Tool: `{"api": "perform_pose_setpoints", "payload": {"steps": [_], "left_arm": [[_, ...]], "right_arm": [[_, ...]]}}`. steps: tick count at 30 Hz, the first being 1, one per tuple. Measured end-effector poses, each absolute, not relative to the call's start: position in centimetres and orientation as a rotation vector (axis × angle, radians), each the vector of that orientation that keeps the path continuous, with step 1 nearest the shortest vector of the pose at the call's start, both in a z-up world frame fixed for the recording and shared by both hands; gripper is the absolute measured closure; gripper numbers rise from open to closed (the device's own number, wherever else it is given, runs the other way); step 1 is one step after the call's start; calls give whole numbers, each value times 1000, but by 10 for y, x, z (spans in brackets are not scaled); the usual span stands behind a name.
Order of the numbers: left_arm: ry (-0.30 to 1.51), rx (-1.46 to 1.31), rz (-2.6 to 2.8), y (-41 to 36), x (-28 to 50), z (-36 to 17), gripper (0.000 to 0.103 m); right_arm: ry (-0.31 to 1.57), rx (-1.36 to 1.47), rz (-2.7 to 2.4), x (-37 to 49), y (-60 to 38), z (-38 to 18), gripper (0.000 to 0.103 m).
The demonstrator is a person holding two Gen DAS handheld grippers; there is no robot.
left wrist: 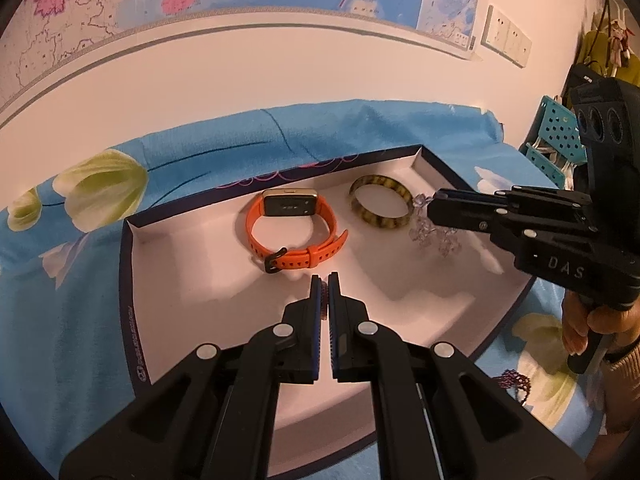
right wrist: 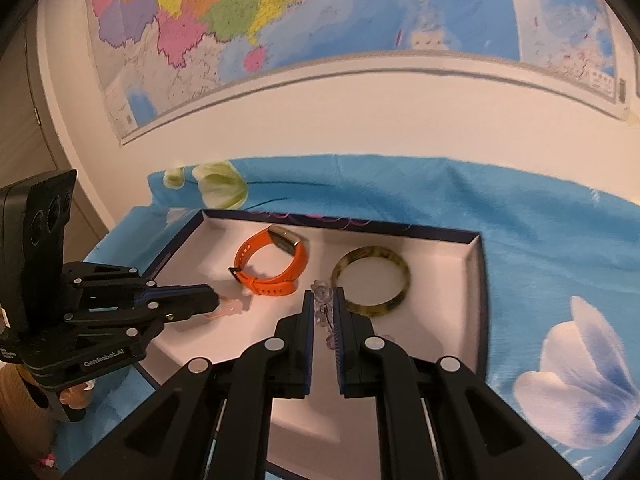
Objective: Organize jewelry
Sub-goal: 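Carry the crystal bracelet into the box with the right tool and release it, then withdraw the right tool from the box toward the dark beaded bracelet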
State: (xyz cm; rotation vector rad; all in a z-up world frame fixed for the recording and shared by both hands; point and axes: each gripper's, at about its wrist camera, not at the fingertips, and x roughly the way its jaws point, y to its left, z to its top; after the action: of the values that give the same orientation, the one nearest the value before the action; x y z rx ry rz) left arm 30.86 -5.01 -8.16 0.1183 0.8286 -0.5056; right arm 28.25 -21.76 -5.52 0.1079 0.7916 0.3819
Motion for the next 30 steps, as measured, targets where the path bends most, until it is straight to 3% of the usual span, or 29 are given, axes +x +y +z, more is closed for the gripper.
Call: {"api": "perform_pose_setpoints", "payload": {"steps": [10, 19, 22, 26, 30], "left_arm": [[840, 120, -490, -53, 315, -87, 99], [833, 116, -480, -50, 311, -88, 95], [811, 119, -468, -48, 305, -83, 85], [761, 108, -448, -39, 291, -71, 61], [710, 95, -445, -30, 271, -58, 58]], "right_arm": [[832, 116, 419, 287, -206, -65, 93], [819, 177, 405, 279, -224, -57, 83], [826, 187, 390, 273, -232, -56, 79], [825, 196, 396, 258, -239, -53, 77], [805, 189, 419, 238, -241, -45, 72]]}}
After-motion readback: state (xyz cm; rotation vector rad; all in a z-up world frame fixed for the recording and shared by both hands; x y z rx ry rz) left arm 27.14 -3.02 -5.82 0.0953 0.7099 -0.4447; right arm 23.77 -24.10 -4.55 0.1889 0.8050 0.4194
